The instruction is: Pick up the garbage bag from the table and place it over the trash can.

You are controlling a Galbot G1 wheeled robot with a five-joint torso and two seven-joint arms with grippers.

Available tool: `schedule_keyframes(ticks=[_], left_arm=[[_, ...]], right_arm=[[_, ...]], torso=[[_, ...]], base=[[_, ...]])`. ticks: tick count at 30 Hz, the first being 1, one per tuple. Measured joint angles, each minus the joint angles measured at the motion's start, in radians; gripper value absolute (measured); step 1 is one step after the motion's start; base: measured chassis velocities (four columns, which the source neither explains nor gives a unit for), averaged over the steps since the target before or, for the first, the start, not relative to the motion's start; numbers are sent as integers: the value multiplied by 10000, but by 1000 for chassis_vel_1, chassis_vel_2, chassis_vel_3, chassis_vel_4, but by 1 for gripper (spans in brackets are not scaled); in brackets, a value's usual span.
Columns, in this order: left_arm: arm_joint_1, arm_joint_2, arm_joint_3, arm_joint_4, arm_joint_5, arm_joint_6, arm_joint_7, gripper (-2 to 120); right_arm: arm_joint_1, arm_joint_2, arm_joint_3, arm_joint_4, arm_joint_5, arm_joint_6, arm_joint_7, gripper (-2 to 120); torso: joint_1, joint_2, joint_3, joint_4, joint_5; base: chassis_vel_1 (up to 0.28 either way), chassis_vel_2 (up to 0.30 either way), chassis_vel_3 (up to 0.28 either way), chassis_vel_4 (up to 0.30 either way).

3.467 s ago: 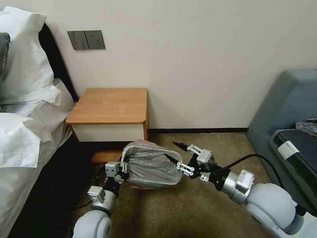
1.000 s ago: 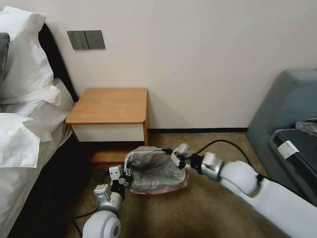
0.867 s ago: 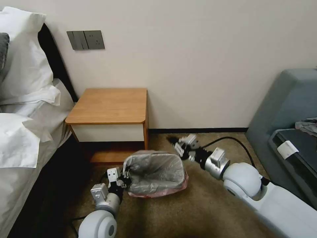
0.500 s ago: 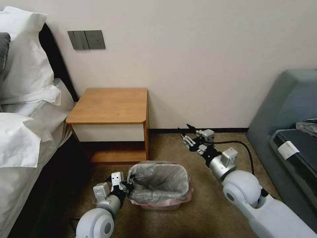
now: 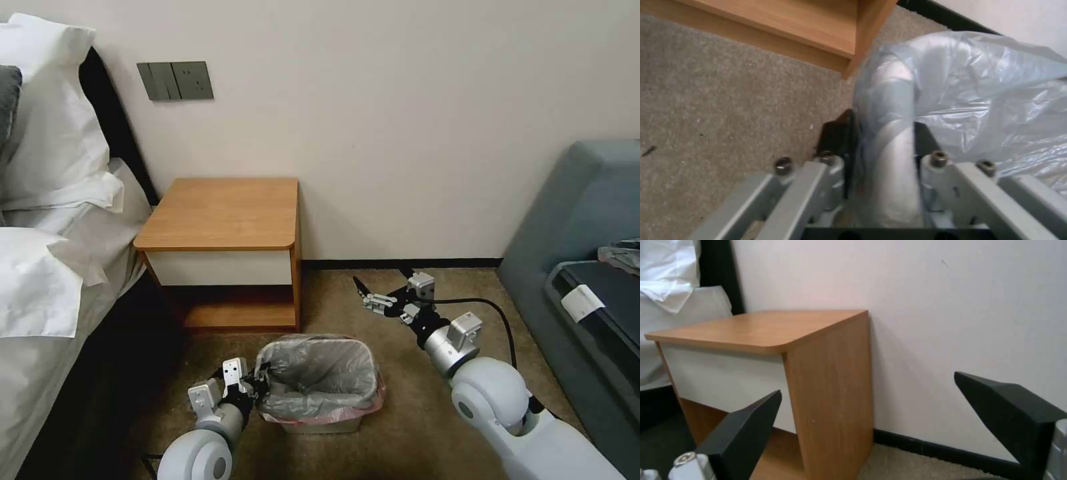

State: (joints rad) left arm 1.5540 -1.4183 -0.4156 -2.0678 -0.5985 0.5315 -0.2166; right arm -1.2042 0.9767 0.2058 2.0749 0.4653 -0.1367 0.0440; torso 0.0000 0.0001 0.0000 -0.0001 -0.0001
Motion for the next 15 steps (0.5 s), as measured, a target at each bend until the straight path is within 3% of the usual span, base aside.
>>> schedule_keyframes(ticks=[5, 9, 15], left_arm=[[90, -72, 18, -147, 11, 14, -209, 51], [200, -107, 18, -316, 25, 17, -361, 57], [315, -223, 11, -685, -133, 19, -1004, 87]], right_arm=[[49, 9, -18, -72, -110, 42, -89, 100], [46, 57, -37, -81, -230, 80, -112, 100], [-50, 284, -76, -127, -474, 322, -157, 100]], torso=[[0, 0, 0, 0, -1], [0, -1, 1, 1, 0], [0, -1, 0, 1, 1]], base=[[0, 0, 0, 0], [0, 0, 0, 0], [0, 0, 0, 0]])
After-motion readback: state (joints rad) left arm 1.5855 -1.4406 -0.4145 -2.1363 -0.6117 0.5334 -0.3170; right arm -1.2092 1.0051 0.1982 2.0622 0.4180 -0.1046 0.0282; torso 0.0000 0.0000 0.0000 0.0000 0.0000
